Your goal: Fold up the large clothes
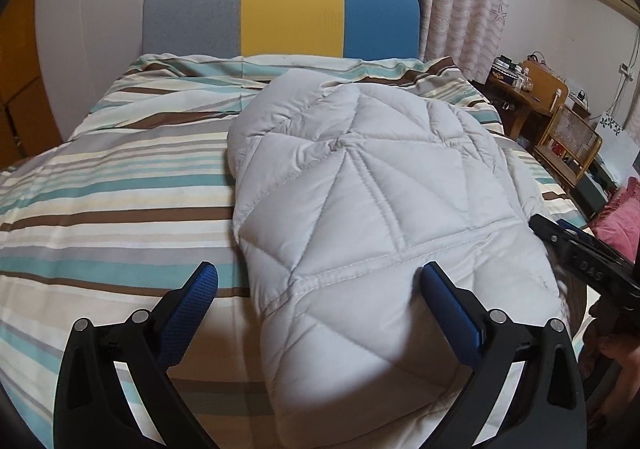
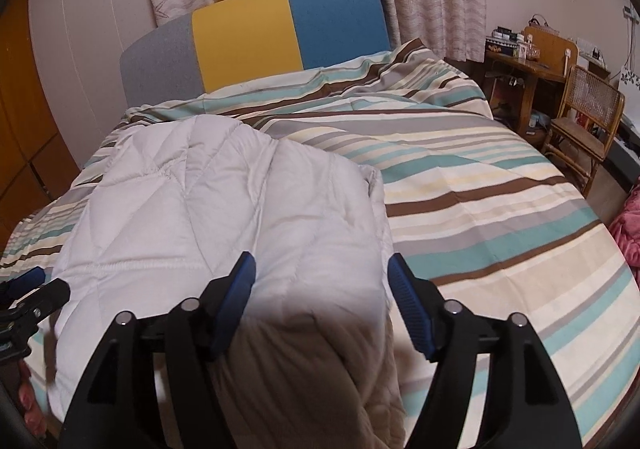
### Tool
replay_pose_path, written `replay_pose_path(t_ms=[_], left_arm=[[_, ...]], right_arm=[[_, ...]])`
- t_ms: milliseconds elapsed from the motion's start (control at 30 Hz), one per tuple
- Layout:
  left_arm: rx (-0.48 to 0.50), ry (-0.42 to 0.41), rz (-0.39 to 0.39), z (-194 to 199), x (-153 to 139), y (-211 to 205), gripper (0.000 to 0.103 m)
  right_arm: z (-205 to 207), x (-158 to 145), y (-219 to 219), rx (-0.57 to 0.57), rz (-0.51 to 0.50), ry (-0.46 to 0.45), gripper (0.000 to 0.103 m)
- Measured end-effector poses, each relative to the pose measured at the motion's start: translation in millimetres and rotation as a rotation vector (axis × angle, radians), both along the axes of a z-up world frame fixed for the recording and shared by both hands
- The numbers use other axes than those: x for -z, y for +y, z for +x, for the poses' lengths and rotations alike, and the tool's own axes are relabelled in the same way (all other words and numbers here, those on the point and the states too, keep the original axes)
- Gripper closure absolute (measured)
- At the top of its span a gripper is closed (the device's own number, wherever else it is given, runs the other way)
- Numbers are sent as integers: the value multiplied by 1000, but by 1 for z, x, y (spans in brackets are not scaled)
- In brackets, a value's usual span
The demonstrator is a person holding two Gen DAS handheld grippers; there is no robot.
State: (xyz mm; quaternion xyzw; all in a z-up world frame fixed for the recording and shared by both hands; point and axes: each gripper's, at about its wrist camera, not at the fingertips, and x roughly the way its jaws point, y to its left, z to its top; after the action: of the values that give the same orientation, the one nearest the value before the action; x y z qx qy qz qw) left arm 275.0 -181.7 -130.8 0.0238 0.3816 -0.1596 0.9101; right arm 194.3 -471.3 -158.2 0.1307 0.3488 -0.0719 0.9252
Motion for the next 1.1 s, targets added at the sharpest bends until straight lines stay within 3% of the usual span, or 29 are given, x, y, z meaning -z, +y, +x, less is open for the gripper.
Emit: replay_pose_path(t_ms=[300,433,533,733,800,833,900,933,967,1033,1100], left_arm=[[11,116,-94,8,5,25,3],[37,140,-99,12,6,30,3],[71,189,-114,20,11,30,3],[138,315,-189,36,24,30,3],[148,333,-204,40,29,31,3],[148,342,-211,40,31,30,3],[149,359,-232,41,36,30,3],[148,352,-224,40,37,29,5],[156,345,-219,40,36,26,10],[190,303,-187,33,26,18,29],[205,268,-143,29,17,12,37]], right_arm=[[-6,-2,-10,-28,76,83,26],[-6,8,-21,-35,188,155,20],[0,19,-35,-43,275,186,10],[18,54,-59,-101,563,265,9],[22,58,-60,-122,584,266,9],[24,57,-59,-141,574,265,10],[28,55,-57,-177,574,261,22],[30,56,-56,-197,622,250,28],[32,58,-55,-195,646,249,32],[31,54,-53,-202,643,230,38],[27,45,-50,-207,612,193,42]])
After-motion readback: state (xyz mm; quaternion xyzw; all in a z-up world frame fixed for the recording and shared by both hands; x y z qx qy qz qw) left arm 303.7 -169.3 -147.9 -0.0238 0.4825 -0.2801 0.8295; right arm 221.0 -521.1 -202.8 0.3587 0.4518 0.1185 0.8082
